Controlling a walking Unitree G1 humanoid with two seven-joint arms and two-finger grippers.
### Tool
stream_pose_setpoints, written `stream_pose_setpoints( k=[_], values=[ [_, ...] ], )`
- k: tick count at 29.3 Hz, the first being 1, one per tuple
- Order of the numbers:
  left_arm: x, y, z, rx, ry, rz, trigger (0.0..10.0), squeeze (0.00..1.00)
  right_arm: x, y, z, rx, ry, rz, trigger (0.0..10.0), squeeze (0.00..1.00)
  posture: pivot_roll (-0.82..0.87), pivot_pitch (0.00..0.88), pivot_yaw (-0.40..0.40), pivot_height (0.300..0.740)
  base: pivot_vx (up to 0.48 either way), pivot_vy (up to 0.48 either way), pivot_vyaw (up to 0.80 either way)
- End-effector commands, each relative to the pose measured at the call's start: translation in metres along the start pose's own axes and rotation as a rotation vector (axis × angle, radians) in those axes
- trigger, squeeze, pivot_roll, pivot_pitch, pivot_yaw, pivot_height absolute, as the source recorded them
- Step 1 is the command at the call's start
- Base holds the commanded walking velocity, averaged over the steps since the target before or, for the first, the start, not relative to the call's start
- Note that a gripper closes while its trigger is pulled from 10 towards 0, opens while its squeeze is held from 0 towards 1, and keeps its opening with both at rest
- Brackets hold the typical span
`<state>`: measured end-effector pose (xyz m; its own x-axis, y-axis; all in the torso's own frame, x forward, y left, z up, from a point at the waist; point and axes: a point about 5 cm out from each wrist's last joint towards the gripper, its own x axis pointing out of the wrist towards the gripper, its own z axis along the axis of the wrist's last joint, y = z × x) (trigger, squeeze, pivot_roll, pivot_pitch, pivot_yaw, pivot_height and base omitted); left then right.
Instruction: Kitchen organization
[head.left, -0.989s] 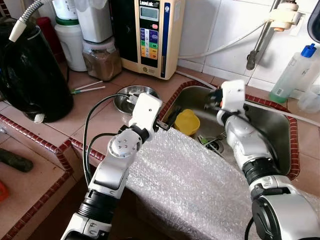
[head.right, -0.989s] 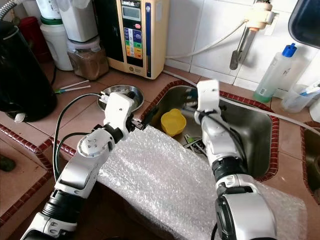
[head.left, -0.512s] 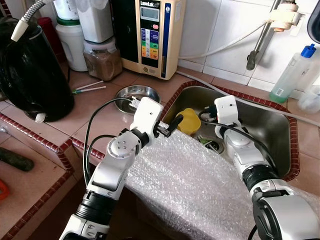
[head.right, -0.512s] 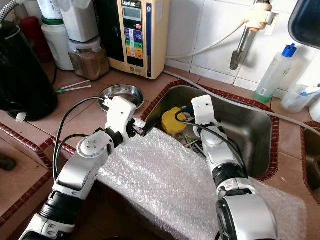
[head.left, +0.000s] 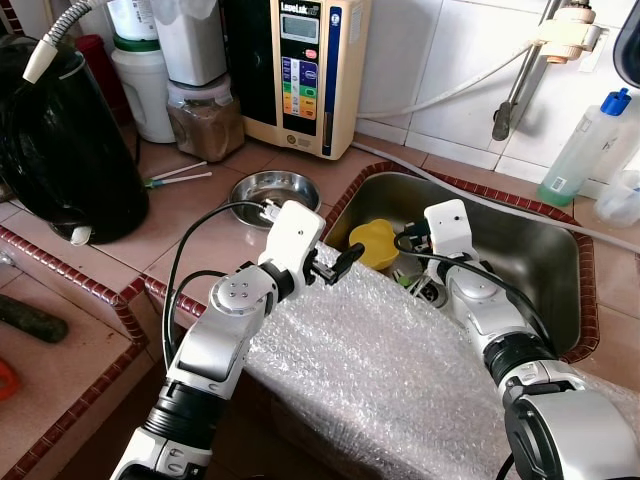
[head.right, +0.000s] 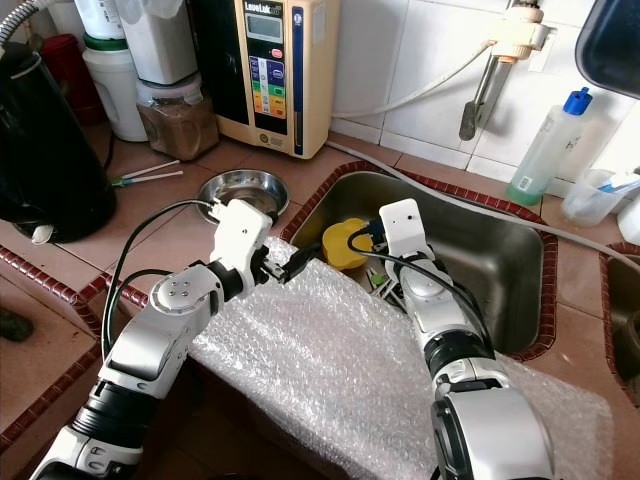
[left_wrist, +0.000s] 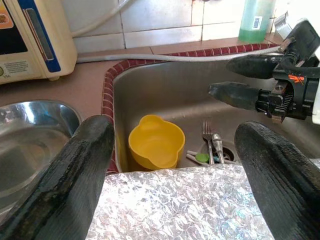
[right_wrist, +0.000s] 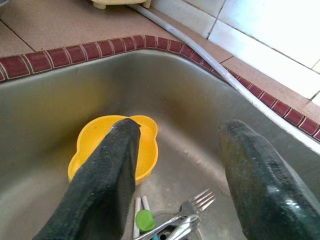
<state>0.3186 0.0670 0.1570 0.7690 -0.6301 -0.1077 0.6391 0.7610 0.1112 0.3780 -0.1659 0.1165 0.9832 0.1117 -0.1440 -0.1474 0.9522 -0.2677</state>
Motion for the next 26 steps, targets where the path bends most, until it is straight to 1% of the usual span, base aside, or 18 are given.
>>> stream_pose_setpoints(
  k=[1, 6, 8, 9, 10, 12, 13, 15, 16, 18, 19, 20, 21, 23, 24, 26],
  values=[
    [0.001, -0.003, 0.006, 0.015, -0.011, -0.025, 10.0, 0.00, 0.003, -0.001, 0.008, 0.015, -0.023, -0.009, 10.0, 1.00, 0.12, 0.000, -0.002, 0.740, 0.000, 0.000, 0.00],
    [0.001, -0.002, 0.006, 0.016, -0.005, -0.019, 10.0, 0.00, 0.006, 0.006, 0.018, 0.044, -0.061, 0.020, 10.0, 1.00, 0.12, 0.000, -0.003, 0.740, 0.000, 0.000, 0.00],
    [0.001, 0.002, 0.007, 0.024, -0.012, 0.016, 10.0, 0.00, 0.007, 0.008, 0.026, 0.066, -0.094, 0.016, 10.0, 1.00, 0.13, 0.000, -0.003, 0.740, 0.000, 0.000, 0.00],
    [0.001, 0.007, 0.008, 0.025, -0.019, 0.051, 10.0, 0.00, 0.007, 0.009, 0.030, 0.089, -0.116, 0.012, 10.0, 1.00, 0.13, 0.000, -0.004, 0.740, 0.000, 0.000, 0.00],
    [0.001, 0.007, 0.008, 0.025, -0.019, 0.051, 10.0, 0.00, 0.007, 0.009, 0.030, 0.089, -0.116, 0.012, 10.0, 1.00, 0.13, 0.000, -0.004, 0.740, 0.000, 0.000, 0.00],
    [0.001, 0.017, 0.011, 0.039, -0.033, 0.141, 10.0, 0.00, 0.008, 0.012, 0.040, 0.126, -0.167, 0.020, 10.0, 1.00, 0.12, 0.000, -0.004, 0.740, 0.000, 0.000, 0.00],
    [0.001, 0.023, 0.011, 0.045, -0.033, 0.186, 10.0, 0.00, 0.007, 0.014, 0.046, 0.154, -0.210, 0.034, 10.0, 1.00, 0.12, 0.000, -0.004, 0.740, 0.000, 0.000, 0.00],
    [0.001, 0.038, 0.013, 0.044, -0.030, 0.301, 10.0, 0.00, 0.004, 0.018, 0.056, 0.190, -0.281, 0.053, 10.0, 1.00, 0.12, 0.000, -0.007, 0.740, 0.000, 0.000, 0.00],
    [0.000, 0.042, 0.013, 0.041, -0.031, 0.330, 10.0, 0.00, 0.003, 0.020, 0.059, 0.203, -0.300, 0.058, 10.0, 1.00, 0.12, 0.000, -0.008, 0.740, 0.000, 0.000, 0.00],
    [0.000, 0.052, 0.015, 0.014, -0.036, 0.399, 10.0, 0.00, 0.000, 0.027, 0.067, 0.228, -0.345, 0.103, 10.0, 1.00, 0.12, 0.000, -0.007, 0.740, 0.000, 0.000, 0.00],
    [-0.001, 0.063, 0.015, 0.007, -0.028, 0.476, 10.0, 0.00, -0.006, 0.038, 0.074, 0.235, -0.390, 0.178, 10.0, 1.00, 0.12, 0.000, -0.007, 0.740, 0.000, 0.000, 0.00],
    [-0.001, 0.063, 0.015, 0.007, -0.028, 0.476, 10.0, 0.00, -0.006, 0.038, 0.074, 0.235, -0.390, 0.178, 10.0, 1.00, 0.12, 0.000, -0.007, 0.740, 0.000, 0.000, 0.00],
    [-0.001, 0.066, 0.015, -0.002, -0.020, 0.492, 10.0, 0.00, -0.008, 0.043, 0.075, 0.228, -0.398, 0.207, 10.0, 1.00, 0.12, 0.000, -0.006, 0.740, 0.000, 0.000, 0.00],
    [-0.001, 0.074, 0.013, -0.054, -0.010, 0.541, 10.0, 0.00, -0.016, 0.055, 0.079, 0.185, -0.425, 0.297, 10.0, 1.00, 0.11, 0.000, -0.003, 0.740, 0.000, 0.000, 0.00],
    [0.000, 0.080, 0.012, -0.086, 0.001, 0.568, 10.0, 0.00, -0.023, 0.065, 0.081, 0.145, -0.441, 0.367, 10.0, 1.00, 0.11, 0.000, 0.001, 0.740, 0.000, 0.000, 0.00],
    [0.000, 0.086, 0.011, -0.089, 0.011, 0.594, 10.0, 0.00, -0.031, 0.072, 0.083, 0.136, -0.459, 0.422, 10.0, 1.00, 0.10, 0.000, 0.004, 0.740, 0.000, 0.000, 0.00]
  ],
)
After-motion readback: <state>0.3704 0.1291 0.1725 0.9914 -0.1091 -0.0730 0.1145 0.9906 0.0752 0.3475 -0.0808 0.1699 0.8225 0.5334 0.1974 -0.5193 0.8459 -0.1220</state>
